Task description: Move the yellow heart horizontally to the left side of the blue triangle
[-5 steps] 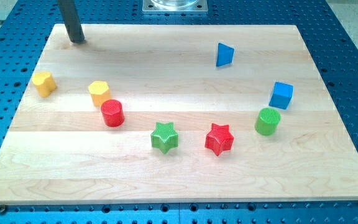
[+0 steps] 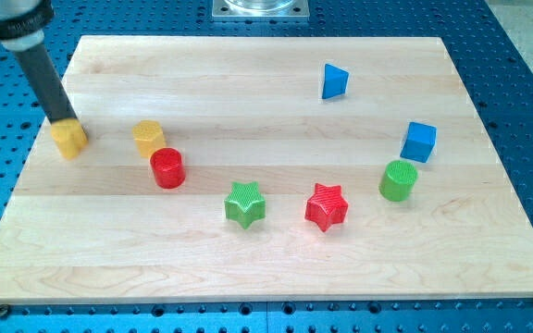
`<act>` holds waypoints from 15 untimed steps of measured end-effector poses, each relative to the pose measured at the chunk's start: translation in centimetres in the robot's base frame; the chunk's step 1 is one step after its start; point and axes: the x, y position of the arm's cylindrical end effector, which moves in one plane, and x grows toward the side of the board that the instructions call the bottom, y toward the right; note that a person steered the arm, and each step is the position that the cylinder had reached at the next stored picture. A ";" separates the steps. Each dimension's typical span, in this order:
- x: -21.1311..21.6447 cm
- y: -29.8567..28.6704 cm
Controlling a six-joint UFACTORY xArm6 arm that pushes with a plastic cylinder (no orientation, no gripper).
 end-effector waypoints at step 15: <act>-8.3 11.4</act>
